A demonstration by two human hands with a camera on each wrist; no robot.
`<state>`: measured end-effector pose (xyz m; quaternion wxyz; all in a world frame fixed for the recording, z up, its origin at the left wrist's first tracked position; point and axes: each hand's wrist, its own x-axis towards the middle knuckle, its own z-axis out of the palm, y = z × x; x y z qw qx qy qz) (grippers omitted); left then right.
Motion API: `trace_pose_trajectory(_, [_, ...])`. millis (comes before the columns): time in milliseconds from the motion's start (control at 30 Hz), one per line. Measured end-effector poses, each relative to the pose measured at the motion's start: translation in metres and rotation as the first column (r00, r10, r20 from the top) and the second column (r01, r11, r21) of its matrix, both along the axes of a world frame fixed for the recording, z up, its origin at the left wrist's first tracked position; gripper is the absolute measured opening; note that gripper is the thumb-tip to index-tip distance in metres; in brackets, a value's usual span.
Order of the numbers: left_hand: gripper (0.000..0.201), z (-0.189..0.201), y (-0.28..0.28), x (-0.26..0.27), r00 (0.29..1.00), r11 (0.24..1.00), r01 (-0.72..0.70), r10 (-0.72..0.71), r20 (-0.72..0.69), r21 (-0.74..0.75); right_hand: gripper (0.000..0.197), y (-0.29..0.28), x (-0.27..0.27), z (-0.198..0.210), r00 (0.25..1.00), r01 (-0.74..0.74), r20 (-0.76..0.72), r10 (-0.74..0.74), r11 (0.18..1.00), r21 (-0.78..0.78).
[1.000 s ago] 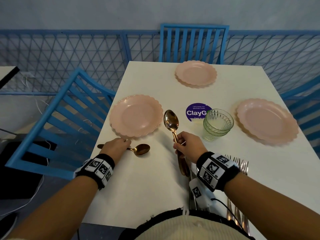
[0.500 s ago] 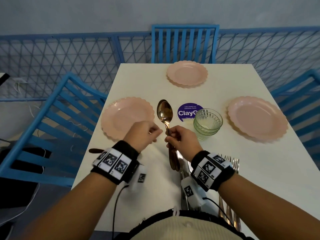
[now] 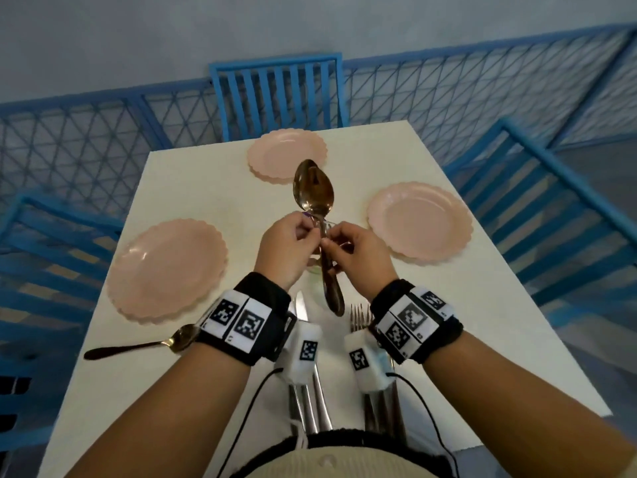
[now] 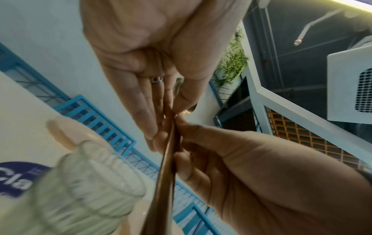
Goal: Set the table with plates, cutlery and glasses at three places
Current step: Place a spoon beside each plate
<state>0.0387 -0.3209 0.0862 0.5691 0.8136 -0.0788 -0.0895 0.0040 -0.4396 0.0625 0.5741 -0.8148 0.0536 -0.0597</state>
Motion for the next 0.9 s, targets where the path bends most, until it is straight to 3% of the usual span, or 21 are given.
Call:
trace_pose_trajectory(200, [0.014,0.015,-0.049,0.016,1.000,0.999,0.007,-0.007,-0.007,-0.034,0.006,-0.068,0.022,0.014,0.988,0.151,0.031,-0.150,0.987,-0.046])
trace_pose_trajectory(433, [0.020,0.001,-0.084,0.020,0.985,0.997,0.081,-0.081,-0.154,-0.008,0.016,-0.164,0.085,0.022,0.961,0.274,0.053,-0.273,0.900,-0.338])
trace_pose_trajectory(633, [0.011,-0.016,-0.113,0.035,0.952,0.996,0.089,-0.093,-0.291,-0.026,0.021,-0.222,0.168,0.014,0.955,0.272,0.059,-0.291,0.778,-0.567])
trace_pose_trajectory(900, [0.018,-0.022,-0.125,0.056,0.944,0.997,0.073,-0.063,-0.322,0.017,0.020,-0.233,0.246,-0.031,0.942,0.044,-0.212,-0.260,0.723,-0.689])
